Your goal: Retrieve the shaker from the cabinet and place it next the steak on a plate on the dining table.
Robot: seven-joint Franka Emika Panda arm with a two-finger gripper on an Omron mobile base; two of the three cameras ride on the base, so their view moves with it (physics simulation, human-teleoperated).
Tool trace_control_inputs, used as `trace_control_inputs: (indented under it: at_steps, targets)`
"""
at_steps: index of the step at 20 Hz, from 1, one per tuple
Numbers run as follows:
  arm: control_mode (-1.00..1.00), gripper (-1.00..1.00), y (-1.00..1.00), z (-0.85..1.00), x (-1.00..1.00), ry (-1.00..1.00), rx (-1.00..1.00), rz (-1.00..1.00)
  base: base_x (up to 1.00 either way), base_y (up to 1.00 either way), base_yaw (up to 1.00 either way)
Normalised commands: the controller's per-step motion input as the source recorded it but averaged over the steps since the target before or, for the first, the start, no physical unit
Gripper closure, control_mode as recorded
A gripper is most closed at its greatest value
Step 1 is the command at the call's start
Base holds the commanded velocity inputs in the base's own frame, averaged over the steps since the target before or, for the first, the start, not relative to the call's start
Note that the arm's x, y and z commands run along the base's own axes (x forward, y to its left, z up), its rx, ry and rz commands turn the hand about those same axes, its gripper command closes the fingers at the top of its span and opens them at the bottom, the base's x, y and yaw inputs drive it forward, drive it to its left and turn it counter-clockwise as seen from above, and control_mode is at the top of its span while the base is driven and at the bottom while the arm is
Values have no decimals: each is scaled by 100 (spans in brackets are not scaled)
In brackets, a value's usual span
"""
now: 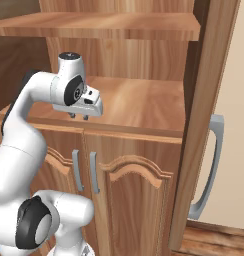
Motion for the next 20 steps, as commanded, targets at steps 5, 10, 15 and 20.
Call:
trace_control_inputs:
  at_steps: [5, 10, 15, 20]
  targets:
    - [-100, -100, 0, 0, -12, -3, 0, 0, 0, 0, 0]
    - [-100, -100, 0, 2, -28, -11, 0, 0, 0, 0, 0]
    - [-100, -100, 0, 11, -29, -20, 0, 0, 0, 0, 0]
    - [-100, -100, 0, 19, -12, -25, 0, 0, 0, 0, 0]
